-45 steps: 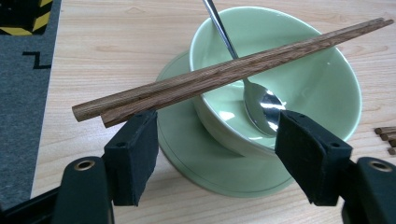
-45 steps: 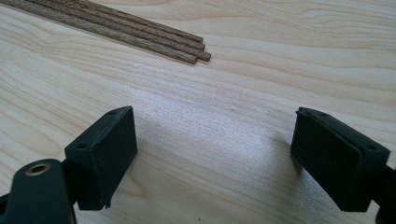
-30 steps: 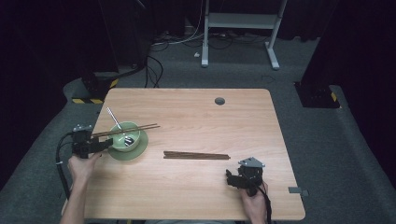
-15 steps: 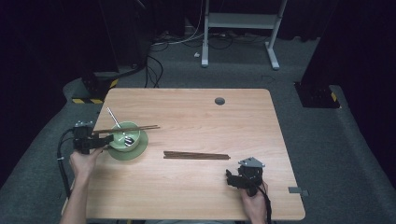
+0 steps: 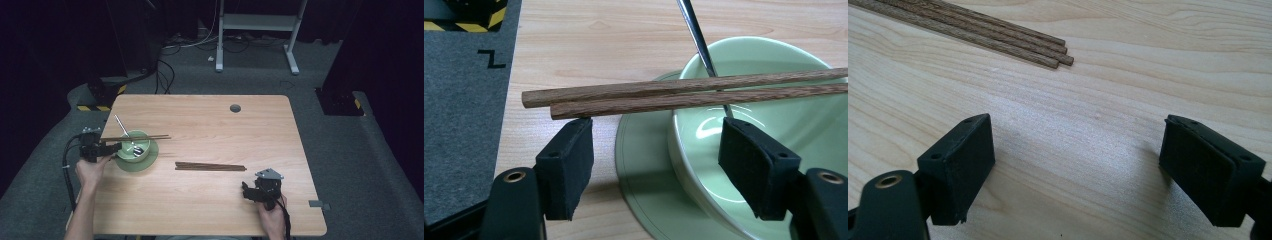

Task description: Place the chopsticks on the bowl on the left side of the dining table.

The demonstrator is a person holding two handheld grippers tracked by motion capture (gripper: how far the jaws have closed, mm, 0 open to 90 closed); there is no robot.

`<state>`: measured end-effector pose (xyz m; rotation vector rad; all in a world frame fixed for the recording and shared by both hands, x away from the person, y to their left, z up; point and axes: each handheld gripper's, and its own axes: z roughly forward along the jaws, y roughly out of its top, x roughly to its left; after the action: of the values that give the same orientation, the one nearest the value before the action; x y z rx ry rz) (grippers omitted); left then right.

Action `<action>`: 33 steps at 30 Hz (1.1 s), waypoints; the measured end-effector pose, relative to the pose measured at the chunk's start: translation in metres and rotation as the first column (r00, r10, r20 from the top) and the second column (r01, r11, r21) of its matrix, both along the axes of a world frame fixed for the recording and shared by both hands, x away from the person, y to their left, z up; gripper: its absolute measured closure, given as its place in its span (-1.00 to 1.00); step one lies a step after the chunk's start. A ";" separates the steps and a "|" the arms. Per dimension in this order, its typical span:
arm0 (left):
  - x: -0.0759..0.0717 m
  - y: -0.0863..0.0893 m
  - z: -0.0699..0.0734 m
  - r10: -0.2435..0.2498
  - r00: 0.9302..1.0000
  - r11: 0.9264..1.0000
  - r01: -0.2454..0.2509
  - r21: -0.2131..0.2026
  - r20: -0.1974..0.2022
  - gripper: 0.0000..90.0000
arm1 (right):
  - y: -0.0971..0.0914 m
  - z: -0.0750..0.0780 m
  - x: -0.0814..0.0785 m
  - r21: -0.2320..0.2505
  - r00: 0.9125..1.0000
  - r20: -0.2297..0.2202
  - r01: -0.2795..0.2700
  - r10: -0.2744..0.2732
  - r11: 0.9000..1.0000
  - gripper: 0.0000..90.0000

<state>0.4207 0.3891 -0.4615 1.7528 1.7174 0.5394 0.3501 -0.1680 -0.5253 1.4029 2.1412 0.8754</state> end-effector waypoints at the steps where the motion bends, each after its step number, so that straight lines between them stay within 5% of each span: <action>1: 0.000 0.000 0.000 0.000 1.000 1.000 0.000 0.001 0.001 -0.33 | 0.000 0.000 0.000 0.000 1.000 0.000 0.000 0.000 1.000 -0.69; 11: -0.001 -0.002 0.002 -0.005 1.000 1.000 0.005 0.005 0.008 -0.33 | 0.000 0.000 0.000 0.000 1.000 0.000 0.000 0.000 1.000 -0.69; 33: -0.030 -0.030 0.020 -0.092 0.987 0.995 0.086 0.048 0.133 -0.35 | 0.000 0.000 0.000 0.000 1.000 0.000 0.000 0.000 1.000 -0.69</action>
<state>0.3904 0.3596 -0.4416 1.7712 1.5379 0.6437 0.3502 -0.1680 -0.5253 1.4031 2.1412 0.8752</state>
